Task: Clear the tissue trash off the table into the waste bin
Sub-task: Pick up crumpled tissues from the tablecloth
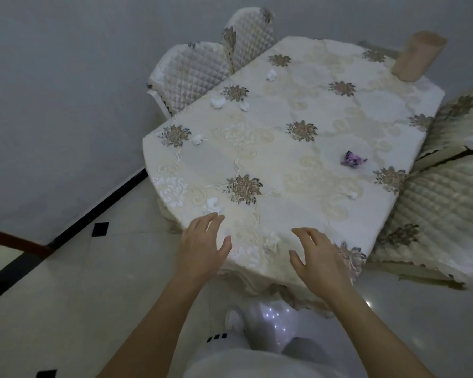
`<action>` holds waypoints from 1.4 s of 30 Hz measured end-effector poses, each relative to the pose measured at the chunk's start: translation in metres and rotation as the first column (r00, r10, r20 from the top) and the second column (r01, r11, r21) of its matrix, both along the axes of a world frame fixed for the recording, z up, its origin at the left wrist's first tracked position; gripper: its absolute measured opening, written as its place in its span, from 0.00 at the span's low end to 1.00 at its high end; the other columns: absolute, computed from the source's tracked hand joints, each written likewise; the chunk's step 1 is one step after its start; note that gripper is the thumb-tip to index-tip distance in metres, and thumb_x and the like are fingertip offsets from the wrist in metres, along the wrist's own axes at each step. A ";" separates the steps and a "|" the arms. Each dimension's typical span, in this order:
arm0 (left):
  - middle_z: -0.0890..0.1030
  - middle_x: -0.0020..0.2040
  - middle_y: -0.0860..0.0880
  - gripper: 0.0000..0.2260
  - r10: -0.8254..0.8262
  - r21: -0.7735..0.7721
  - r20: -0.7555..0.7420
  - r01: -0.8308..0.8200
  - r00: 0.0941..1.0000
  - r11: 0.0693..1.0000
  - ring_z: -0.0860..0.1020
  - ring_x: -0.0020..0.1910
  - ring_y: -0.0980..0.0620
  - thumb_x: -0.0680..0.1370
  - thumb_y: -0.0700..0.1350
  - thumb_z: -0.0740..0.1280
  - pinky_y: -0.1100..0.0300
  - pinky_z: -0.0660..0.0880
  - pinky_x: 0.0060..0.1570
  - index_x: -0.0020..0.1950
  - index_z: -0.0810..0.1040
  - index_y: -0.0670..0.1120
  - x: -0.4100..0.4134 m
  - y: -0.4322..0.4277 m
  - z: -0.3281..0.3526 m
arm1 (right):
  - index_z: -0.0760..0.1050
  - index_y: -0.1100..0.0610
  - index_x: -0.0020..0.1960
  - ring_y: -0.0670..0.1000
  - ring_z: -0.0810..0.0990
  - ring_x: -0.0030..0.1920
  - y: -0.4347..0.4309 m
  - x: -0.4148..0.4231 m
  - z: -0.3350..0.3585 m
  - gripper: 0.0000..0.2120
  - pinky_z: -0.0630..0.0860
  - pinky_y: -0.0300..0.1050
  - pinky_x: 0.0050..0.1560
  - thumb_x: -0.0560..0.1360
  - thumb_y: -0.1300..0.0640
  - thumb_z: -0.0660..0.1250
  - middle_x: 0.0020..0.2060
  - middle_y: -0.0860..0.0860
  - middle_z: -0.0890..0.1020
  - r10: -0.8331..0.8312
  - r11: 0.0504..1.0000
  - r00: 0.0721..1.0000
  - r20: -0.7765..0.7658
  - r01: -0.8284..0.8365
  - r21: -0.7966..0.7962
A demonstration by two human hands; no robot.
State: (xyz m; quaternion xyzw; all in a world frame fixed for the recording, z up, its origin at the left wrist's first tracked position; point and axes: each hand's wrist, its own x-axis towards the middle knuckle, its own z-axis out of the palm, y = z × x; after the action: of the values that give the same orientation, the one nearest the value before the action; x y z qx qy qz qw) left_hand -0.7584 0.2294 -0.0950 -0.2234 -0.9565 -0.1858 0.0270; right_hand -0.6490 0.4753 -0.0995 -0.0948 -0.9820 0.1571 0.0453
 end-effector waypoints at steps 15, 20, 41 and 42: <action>0.71 0.70 0.41 0.24 0.197 -0.027 0.232 -0.196 0.953 0.980 0.77 0.57 0.39 0.74 0.45 0.73 0.46 0.78 0.51 0.69 0.74 0.44 -0.084 0.002 -0.063 | 0.75 0.54 0.66 0.55 0.79 0.41 0.018 -0.059 -0.065 0.30 0.74 0.44 0.30 0.72 0.37 0.67 0.47 0.53 0.79 0.153 0.988 0.970 0.189 -0.157 0.006; 0.67 0.70 0.43 0.32 0.170 -0.040 0.332 -0.167 0.928 0.985 0.79 0.56 0.39 0.73 0.50 0.74 0.48 0.78 0.49 0.75 0.67 0.48 -0.113 0.012 -0.075 | 0.76 0.54 0.64 0.55 0.77 0.39 0.013 -0.065 -0.080 0.29 0.75 0.48 0.30 0.69 0.37 0.71 0.43 0.53 0.78 0.167 0.982 0.955 0.244 -0.184 0.049; 0.78 0.48 0.40 0.09 0.108 -0.010 0.335 -0.112 0.936 0.994 0.78 0.44 0.40 0.77 0.41 0.71 0.50 0.75 0.43 0.56 0.81 0.40 -0.110 -0.005 -0.089 | 0.71 0.51 0.46 0.48 0.74 0.33 -0.017 -0.066 -0.073 0.08 0.67 0.44 0.30 0.77 0.47 0.64 0.33 0.45 0.76 -0.144 0.894 0.960 0.241 0.231 -0.385; 0.79 0.48 0.41 0.09 0.113 0.026 0.347 -0.130 0.931 0.991 0.78 0.45 0.41 0.77 0.41 0.70 0.53 0.74 0.43 0.56 0.81 0.41 -0.109 -0.004 -0.087 | 0.70 0.51 0.44 0.48 0.75 0.32 -0.016 -0.067 -0.069 0.07 0.69 0.46 0.30 0.76 0.48 0.65 0.32 0.46 0.77 -0.173 0.852 0.954 0.245 0.269 -0.449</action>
State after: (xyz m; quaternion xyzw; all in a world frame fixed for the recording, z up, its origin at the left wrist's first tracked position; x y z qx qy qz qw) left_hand -0.8669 0.2259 -0.1820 -0.1273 -0.9536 -0.2430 -0.1242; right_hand -0.7163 0.4592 -0.1686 -0.2307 -0.8949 0.3776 -0.0584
